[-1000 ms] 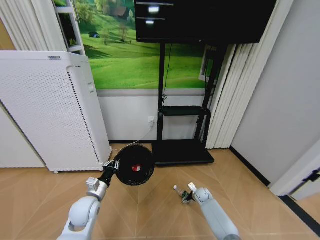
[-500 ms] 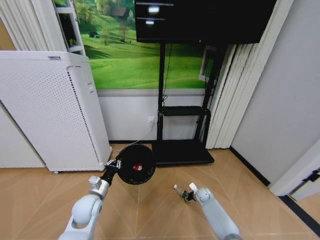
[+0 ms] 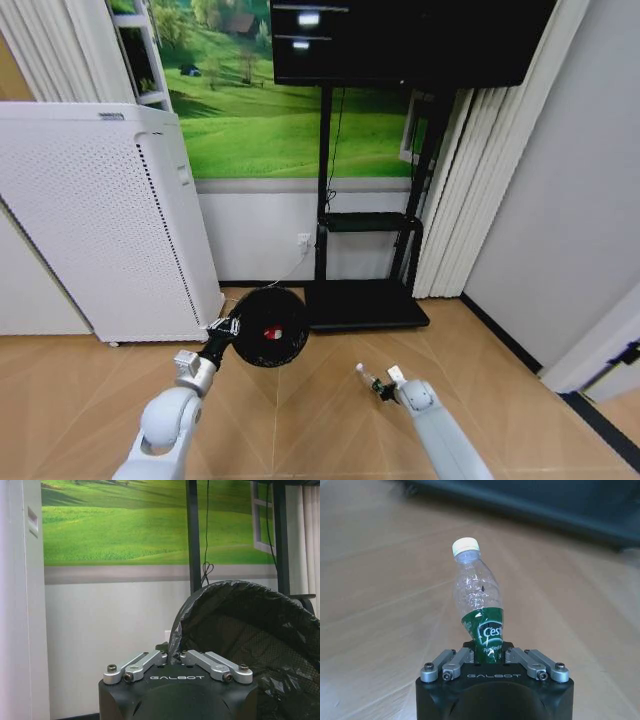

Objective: Pick up the trash bin and place the garbage on the floor into it.

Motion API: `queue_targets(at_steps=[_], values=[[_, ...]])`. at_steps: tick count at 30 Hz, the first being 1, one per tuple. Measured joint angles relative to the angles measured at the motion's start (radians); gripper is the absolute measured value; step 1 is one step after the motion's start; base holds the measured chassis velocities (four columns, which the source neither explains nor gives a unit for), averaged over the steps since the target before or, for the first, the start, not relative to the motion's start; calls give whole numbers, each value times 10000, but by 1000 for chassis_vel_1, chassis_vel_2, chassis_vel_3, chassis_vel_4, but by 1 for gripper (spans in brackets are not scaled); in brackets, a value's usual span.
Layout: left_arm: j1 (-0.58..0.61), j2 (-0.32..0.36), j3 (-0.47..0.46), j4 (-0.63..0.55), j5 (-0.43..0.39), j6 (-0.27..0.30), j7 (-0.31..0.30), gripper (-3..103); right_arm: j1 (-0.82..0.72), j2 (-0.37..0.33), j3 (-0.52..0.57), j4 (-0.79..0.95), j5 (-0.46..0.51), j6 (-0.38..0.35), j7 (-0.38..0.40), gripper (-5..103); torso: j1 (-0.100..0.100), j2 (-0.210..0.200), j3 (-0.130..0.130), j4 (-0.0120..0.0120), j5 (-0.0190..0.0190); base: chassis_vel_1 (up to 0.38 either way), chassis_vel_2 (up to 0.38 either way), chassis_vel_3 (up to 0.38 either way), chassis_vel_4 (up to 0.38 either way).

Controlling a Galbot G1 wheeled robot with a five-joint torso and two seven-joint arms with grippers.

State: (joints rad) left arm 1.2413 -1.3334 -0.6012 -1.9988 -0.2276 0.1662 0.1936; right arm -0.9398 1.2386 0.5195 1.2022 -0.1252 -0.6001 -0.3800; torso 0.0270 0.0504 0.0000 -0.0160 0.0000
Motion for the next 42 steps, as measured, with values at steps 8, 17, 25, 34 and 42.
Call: queue_targets(at_steps=[8,17,25,34,42], values=[[-255,-217,-151,607,90,-134,-227,3,-138,135,1784,1229,1012,148,1133,22,0,0,0,8,1,0,0,0,0],[-1029,-1051,-36,2053,-978,-56,-1090,3,-229,34,2924,2415,2144,445,1541,22,0,0,0,8,0,0,0,0,0],[-1423,-1949,1100,3195,-1116,74,-1589,3,-1114,-312,3437,4391,3200,296,1057,22,0,-2,0,4,0,0,0,0,0],[-1656,-2132,2228,3970,-638,138,-1943,3,-3059,-541,3497,7045,3557,296,-656,22,0,-1,0,4,0,0,0,0,0],[-1678,-1910,2417,3901,-784,229,-1959,3,-3558,-327,2530,7907,3019,302,-1218,22,0,-1,-1,5,1,0,0,0,0]])
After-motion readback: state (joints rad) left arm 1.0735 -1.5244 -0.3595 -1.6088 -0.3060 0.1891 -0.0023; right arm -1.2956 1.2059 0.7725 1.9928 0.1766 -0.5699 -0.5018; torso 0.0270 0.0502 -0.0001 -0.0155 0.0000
